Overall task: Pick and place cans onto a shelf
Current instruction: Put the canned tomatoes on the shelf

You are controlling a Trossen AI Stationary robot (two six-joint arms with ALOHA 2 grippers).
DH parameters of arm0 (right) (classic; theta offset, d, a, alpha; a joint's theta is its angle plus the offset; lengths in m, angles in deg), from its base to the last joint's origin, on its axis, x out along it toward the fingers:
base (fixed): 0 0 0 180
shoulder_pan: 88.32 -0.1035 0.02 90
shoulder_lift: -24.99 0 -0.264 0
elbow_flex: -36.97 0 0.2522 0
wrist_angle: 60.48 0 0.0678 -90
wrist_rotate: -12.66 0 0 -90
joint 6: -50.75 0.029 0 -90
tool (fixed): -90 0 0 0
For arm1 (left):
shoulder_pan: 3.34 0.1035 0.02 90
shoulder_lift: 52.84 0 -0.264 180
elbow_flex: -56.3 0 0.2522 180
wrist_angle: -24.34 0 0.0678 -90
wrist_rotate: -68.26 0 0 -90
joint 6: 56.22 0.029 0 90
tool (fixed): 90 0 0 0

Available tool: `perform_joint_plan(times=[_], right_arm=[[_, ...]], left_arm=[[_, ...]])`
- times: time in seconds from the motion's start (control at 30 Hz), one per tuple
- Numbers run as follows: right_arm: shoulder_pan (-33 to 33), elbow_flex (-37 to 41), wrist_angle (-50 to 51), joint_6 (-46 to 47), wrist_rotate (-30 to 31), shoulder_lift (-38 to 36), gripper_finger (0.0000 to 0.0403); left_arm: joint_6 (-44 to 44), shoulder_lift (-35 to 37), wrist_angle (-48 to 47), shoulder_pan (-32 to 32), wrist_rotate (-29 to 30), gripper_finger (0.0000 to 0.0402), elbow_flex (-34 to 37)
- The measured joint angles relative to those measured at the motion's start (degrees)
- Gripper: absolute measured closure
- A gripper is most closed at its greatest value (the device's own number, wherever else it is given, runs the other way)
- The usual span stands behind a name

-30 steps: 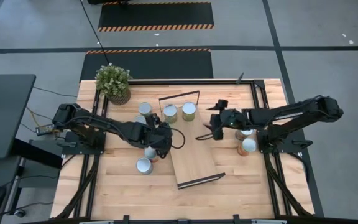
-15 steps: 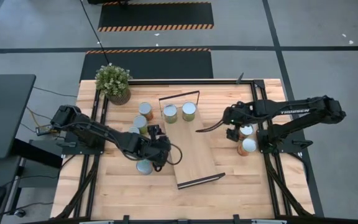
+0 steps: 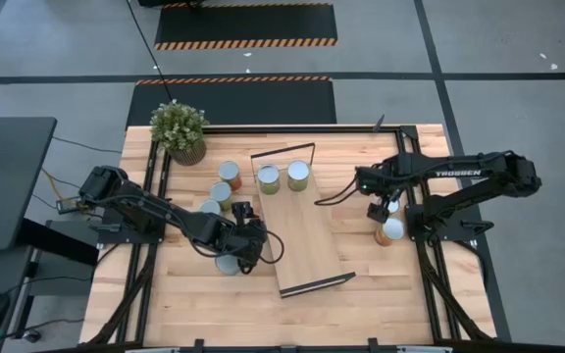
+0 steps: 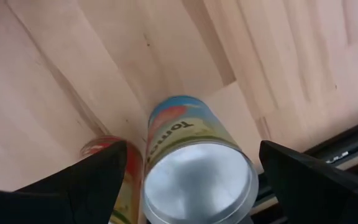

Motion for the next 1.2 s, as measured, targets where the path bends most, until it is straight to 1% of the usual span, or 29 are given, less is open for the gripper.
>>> perform_joint_plan(times=[0.13, 0.3, 0.47, 0.57, 0.77, 0.9, 1.03, 1.1, 1.2], right_arm=[[1.4, 0.3, 0.5, -0.2, -0.2, 0.0, 0.0029], [2.4, 3.6, 0.4, -0.2, -2.5, 0.0, 0.0029], [2.5, 5.7, 0.3, 1.1, -2.7, 0.0, 0.0031], [2.5, 5.8, 0.2, 1.1, -2.2, 0.0, 0.0043], [2.5, 5.4, -0.5, -0.7, -1.6, 0.1, 0.0083], [0.9, 1.3, -1.4, -2.3, -0.7, 0.1, 0.0083], [-3.0, -5.5, -3.6, -3.0, 2.9, 0.2, 0.0080], [-5.3, -8.9, -4.8, -3.2, 4.1, 1.1, 0.0080], [-8.5, -13.8, -6.0, -4.2, 5.0, 4.6, 0.0079]], left_arm=[[-0.4, 0.0, 0.0, 0.0, -1.3, 0.0026, 0.0], [-0.5, 0.0, 0.0, 0.0, -1.6, 0.0026, 0.0], [-0.5, 0.0, 0.0, 0.2, -1.6, 0.0026, 0.0], [-0.5, 0.0, 0.0, 0.2, -1.6, 0.0026, 0.0], [-0.2, 0.3, -0.3, 0.0, -1.6, 0.0026, 0.0], [-1.3, 4.4, -3.9, -1.4, -0.3, 0.0026, -0.9], [-3.5, 10.9, -4.7, -2.8, 1.0, 0.0026, -1.2], [-4.3, 13.1, -4.8, -3.1, 1.7, 0.0026, -1.2], [-4.4, 14.8, -4.7, -3.2, 2.2, 0.0026, -1.2]])
